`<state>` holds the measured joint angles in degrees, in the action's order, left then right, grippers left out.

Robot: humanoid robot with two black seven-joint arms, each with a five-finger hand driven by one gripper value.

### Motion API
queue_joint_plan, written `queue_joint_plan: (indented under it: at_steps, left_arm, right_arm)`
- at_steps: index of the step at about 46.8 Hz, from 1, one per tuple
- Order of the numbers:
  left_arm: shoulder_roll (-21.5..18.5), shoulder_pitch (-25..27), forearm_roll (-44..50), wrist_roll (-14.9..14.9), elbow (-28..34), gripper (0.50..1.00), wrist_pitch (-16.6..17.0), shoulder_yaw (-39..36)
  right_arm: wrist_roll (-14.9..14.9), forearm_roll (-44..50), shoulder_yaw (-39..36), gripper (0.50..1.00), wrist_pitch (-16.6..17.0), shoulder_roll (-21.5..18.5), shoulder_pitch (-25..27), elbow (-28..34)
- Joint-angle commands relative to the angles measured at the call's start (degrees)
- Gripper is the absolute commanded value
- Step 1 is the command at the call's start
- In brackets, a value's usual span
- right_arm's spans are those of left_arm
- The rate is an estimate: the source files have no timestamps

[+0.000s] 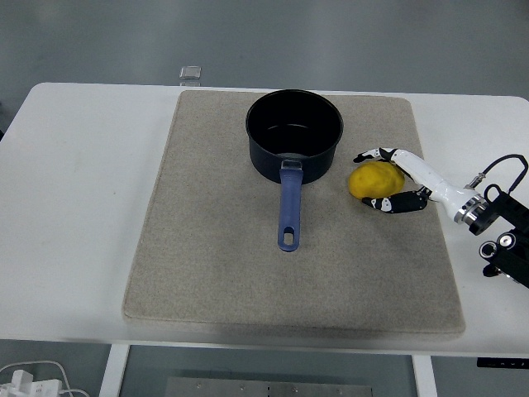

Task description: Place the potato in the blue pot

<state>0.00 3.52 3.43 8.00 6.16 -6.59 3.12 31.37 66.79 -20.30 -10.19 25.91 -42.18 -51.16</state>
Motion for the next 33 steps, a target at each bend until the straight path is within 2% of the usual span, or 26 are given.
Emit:
queue_joint_plan:
  at_steps: [1, 33]
  left_arm:
    - [0.0, 0.0, 0.0, 0.0, 0.08, 0.999, -0.01, -0.05]
    - [0.0, 0.0, 0.0, 0.0, 0.0, 0.999, -0.01, -0.05]
  right_arm:
    - [-0.08, 0.01, -0.09, 0.5, -0.01, 0.02, 0.0, 0.0]
    - [-0.26, -0.34, -0.79, 0.5, -0.09, -0.33, 0.09, 0.09]
